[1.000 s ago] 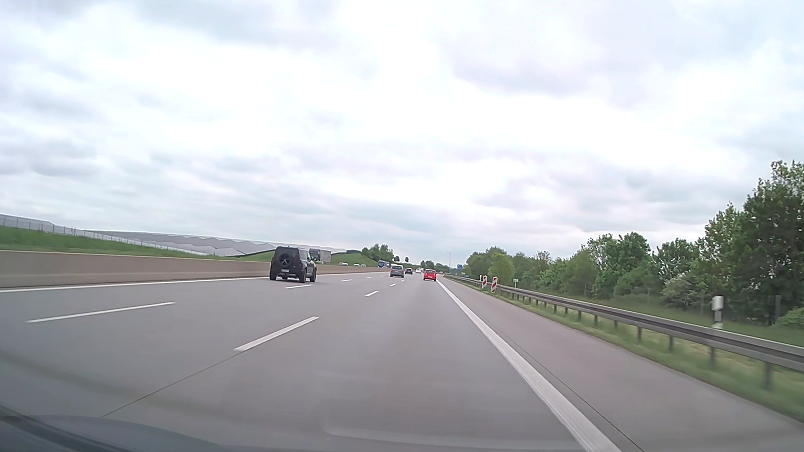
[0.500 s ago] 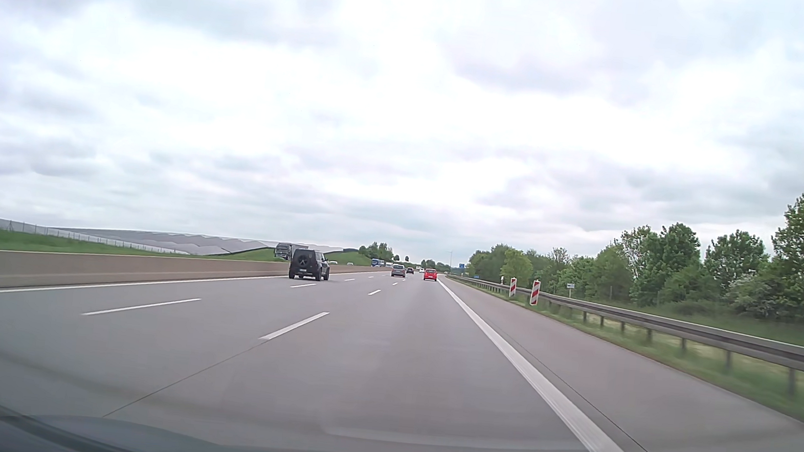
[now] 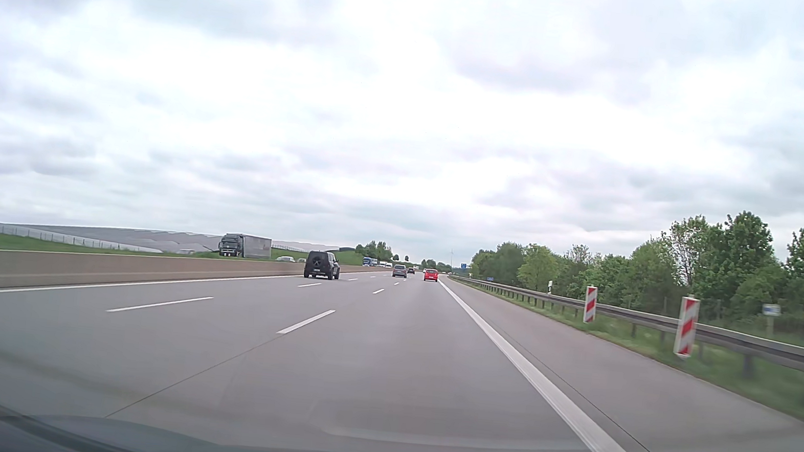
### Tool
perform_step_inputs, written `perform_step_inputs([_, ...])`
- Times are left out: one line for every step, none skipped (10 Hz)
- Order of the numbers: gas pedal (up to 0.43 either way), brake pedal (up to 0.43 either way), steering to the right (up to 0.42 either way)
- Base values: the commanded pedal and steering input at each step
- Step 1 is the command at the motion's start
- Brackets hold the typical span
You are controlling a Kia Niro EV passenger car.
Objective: Follow the waypoints while adhering to traffic rules and regulations
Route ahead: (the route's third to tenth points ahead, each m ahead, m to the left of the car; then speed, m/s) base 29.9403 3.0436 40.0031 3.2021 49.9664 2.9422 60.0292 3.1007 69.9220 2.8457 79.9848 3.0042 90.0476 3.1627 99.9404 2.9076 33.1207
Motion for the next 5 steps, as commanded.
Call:
perform_step_inputs([0.299, 0.000, -0.001])
perform_step_inputs([0.299, 0.000, -0.001])
perform_step_inputs([0.299, 0.000, -0.001])
perform_step_inputs([0.287, 0.000, -0.001])
perform_step_inputs([0.287, 0.000, -0.001])
